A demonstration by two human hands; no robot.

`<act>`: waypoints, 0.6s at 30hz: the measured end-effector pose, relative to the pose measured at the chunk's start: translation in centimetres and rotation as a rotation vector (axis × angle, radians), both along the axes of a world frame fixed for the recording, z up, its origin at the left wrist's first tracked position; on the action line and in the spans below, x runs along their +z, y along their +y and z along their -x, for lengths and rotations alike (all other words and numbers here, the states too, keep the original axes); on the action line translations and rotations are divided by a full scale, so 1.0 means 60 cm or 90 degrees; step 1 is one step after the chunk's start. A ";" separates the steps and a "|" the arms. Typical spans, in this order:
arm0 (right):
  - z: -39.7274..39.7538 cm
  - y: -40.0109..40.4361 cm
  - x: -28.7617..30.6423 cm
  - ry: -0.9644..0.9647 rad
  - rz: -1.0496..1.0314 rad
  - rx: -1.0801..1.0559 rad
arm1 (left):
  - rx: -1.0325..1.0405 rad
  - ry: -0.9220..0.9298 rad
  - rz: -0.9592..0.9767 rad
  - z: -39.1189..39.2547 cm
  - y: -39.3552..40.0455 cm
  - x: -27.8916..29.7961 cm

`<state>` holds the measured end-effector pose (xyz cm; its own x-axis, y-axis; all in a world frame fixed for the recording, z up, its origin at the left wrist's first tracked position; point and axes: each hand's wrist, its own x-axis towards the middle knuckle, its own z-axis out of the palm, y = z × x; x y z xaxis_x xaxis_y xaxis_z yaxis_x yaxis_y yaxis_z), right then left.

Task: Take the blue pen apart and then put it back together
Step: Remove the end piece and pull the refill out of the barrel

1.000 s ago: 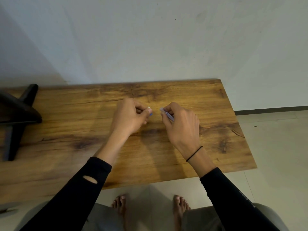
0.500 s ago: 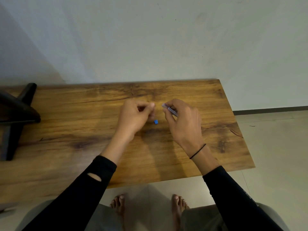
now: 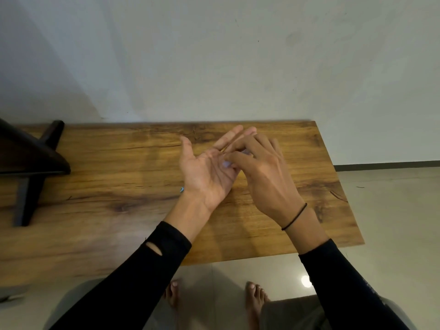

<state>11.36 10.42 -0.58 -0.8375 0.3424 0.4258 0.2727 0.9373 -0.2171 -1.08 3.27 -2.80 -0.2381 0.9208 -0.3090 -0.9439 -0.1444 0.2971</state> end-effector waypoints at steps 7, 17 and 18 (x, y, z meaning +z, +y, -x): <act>-0.001 -0.005 0.015 -0.044 -0.059 0.005 | 0.000 -0.003 -0.048 -0.008 -0.001 0.001; -0.002 0.007 0.011 0.021 -0.060 -0.023 | 0.028 0.042 -0.043 -0.017 0.000 0.003; -0.003 0.008 0.011 0.026 -0.058 -0.031 | 0.027 0.041 -0.044 -0.016 0.000 0.001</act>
<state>11.54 10.91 0.11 -0.8016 0.3408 0.4913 0.3117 0.9394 -0.1430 -0.10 3.27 -2.75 -0.2951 0.9281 -0.2271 -0.9155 -0.2066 0.3451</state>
